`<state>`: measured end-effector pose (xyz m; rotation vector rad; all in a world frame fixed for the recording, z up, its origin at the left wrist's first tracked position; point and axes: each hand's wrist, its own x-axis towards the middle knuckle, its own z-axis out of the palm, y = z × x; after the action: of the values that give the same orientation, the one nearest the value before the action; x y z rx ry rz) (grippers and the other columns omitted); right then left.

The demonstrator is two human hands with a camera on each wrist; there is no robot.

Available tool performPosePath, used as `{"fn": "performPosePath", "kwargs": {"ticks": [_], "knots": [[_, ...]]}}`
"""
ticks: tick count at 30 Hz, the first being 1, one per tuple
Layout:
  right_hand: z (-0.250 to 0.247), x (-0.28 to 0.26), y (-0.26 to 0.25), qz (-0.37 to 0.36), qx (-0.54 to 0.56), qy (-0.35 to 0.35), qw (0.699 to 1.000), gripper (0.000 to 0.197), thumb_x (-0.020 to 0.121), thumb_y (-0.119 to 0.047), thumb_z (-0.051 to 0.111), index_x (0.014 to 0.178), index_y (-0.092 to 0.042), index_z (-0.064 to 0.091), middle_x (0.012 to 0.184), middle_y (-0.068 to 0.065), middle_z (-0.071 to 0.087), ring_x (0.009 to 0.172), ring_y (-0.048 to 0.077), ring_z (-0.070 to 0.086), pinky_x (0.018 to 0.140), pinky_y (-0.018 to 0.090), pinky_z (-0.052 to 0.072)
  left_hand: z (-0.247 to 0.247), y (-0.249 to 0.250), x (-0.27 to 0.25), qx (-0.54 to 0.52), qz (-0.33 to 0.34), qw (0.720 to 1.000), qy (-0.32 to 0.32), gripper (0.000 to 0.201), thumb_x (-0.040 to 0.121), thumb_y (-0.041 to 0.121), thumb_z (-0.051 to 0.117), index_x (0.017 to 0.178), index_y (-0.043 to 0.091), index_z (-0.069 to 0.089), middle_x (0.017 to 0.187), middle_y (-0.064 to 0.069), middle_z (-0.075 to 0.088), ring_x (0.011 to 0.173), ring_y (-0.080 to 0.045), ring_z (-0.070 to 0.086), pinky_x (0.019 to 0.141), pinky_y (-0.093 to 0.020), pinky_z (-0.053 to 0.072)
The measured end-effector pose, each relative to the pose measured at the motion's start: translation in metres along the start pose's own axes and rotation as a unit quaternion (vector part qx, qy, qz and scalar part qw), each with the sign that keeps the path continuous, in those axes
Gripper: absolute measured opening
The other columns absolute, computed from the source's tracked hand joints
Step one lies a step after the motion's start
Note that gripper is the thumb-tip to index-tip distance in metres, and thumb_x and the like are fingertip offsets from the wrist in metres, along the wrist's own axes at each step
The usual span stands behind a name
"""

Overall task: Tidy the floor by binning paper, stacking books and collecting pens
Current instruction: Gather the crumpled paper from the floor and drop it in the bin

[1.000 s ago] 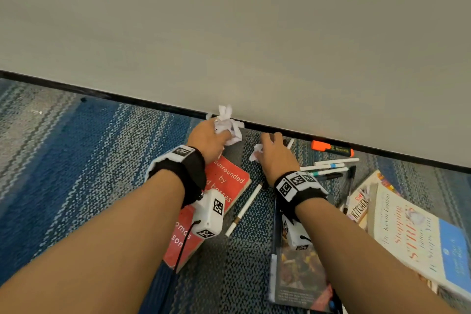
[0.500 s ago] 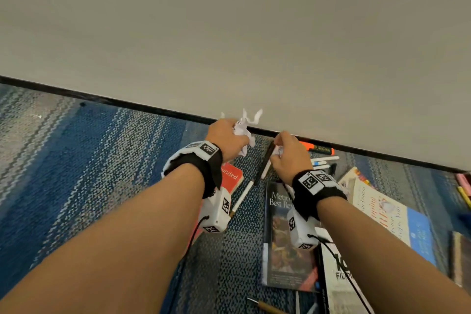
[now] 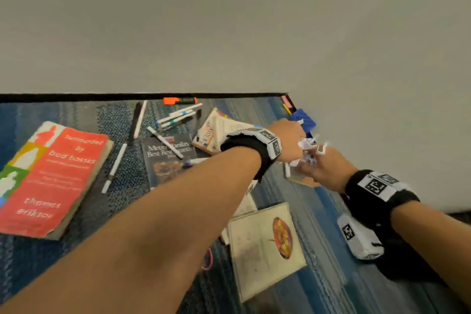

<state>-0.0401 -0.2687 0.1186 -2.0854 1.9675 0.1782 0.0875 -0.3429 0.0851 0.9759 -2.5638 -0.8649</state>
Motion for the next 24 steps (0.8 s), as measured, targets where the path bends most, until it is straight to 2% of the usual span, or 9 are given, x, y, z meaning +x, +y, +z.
{"fn": "performPosePath", "kwargs": {"ticks": [4, 7, 8, 10, 14, 17, 18, 20, 24], "knots": [[-0.019, -0.067, 0.055, 0.062, 0.002, 0.125, 0.990, 0.030, 0.087, -0.030, 0.065, 0.105, -0.007, 0.060, 0.087, -0.004, 0.053, 0.077, 0.019, 0.056, 0.062, 0.018, 0.030, 0.016, 0.084, 0.029, -0.010, 0.083, 0.996, -0.010, 0.034, 0.079, 0.014, 0.060, 0.052, 0.015, 0.039, 0.053, -0.003, 0.042, 0.049, -0.022, 0.041, 0.047, -0.026, 0.028], [-0.020, -0.115, 0.097, 0.092, 0.066, 0.196, 0.974, 0.048, 0.084, -0.014, 0.068, 0.128, -0.009, 0.048, 0.091, -0.003, 0.059, 0.079, 0.015, 0.056, 0.061, 0.011, 0.034, 0.044, 0.146, 0.044, 0.027, 0.126, 0.992, -0.001, 0.024, 0.078, 0.015, 0.060, 0.058, 0.017, 0.046, 0.057, 0.000, 0.046, 0.054, -0.022, 0.045, 0.046, -0.024, 0.027], [-0.018, -0.131, 0.113, 0.101, 0.073, 0.205, 0.971, 0.052, 0.084, -0.012, 0.067, 0.131, -0.011, 0.045, 0.091, -0.002, 0.064, 0.079, 0.017, 0.060, 0.064, 0.015, 0.039, 0.058, 0.166, 0.050, 0.025, 0.135, 0.990, 0.006, 0.021, 0.078, 0.015, 0.061, 0.061, 0.019, 0.048, 0.058, 0.002, 0.046, 0.055, -0.021, 0.045, 0.047, -0.024, 0.028], [-0.012, -0.167, 0.154, 0.122, 0.078, 0.237, 0.961, 0.042, 0.082, -0.013, 0.067, 0.121, -0.013, 0.051, 0.091, 0.004, 0.069, 0.081, 0.025, 0.065, 0.067, 0.027, 0.044, 0.086, 0.209, 0.062, 0.017, 0.156, 0.988, 0.003, 0.020, 0.077, 0.015, 0.060, 0.062, 0.021, 0.049, 0.055, 0.004, 0.044, 0.055, -0.021, 0.046, 0.047, -0.024, 0.028], [-0.004, -0.244, 0.237, 0.139, 0.119, 0.311, 0.933, 0.021, 0.082, -0.020, 0.066, 0.100, -0.009, 0.061, 0.079, 0.000, 0.067, 0.069, 0.015, 0.060, 0.063, 0.020, 0.043, 0.139, 0.295, 0.083, 0.017, 0.201, 0.979, 0.001, 0.020, 0.079, 0.018, 0.056, 0.061, 0.018, 0.048, 0.057, -0.002, 0.048, 0.057, -0.025, 0.048, 0.049, -0.026, 0.029], [-0.001, -0.302, 0.287, 0.154, 0.137, 0.345, 0.916, 0.016, 0.078, -0.025, 0.059, 0.087, -0.013, 0.060, 0.073, 0.000, 0.063, 0.067, 0.014, 0.059, 0.061, 0.029, 0.045, 0.178, 0.355, 0.097, 0.012, 0.235, 0.972, -0.010, 0.020, 0.079, 0.020, 0.055, 0.063, 0.020, 0.043, 0.072, -0.010, 0.062, 0.062, -0.024, 0.048, 0.058, -0.030, 0.034], [-0.002, -0.321, 0.305, 0.164, 0.140, 0.357, 0.909, 0.009, 0.077, -0.025, 0.059, 0.083, -0.019, 0.058, 0.068, -0.005, 0.060, 0.062, 0.007, 0.056, 0.058, 0.025, 0.044, 0.192, 0.376, 0.103, 0.000, 0.241, 0.970, -0.007, 0.017, 0.078, 0.022, 0.055, 0.065, 0.020, 0.044, 0.075, -0.009, 0.063, 0.065, -0.024, 0.051, 0.059, -0.030, 0.036], [-0.002, -0.351, 0.341, 0.194, 0.140, 0.375, 0.895, 0.009, 0.076, -0.025, 0.058, 0.079, -0.027, 0.050, 0.059, -0.009, 0.052, 0.055, 0.005, 0.050, 0.052, 0.016, 0.035, 0.217, 0.412, 0.117, -0.043, 0.239, 0.970, -0.004, 0.017, 0.077, 0.025, 0.059, 0.068, 0.020, 0.046, 0.079, -0.004, 0.060, 0.074, -0.026, 0.057, 0.063, -0.030, 0.039], [-0.009, -0.366, 0.410, 0.238, 0.173, 0.410, 0.863, 0.016, 0.081, -0.010, 0.065, 0.086, -0.015, 0.051, 0.061, -0.009, 0.053, 0.054, 0.001, 0.049, 0.050, 0.010, 0.032, 0.265, 0.470, 0.156, -0.047, 0.214, 0.975, 0.038, 0.018, 0.088, 0.020, 0.060, 0.101, 0.010, 0.052, 0.112, -0.013, 0.051, 0.096, -0.034, 0.056, 0.082, -0.044, 0.047]]}}
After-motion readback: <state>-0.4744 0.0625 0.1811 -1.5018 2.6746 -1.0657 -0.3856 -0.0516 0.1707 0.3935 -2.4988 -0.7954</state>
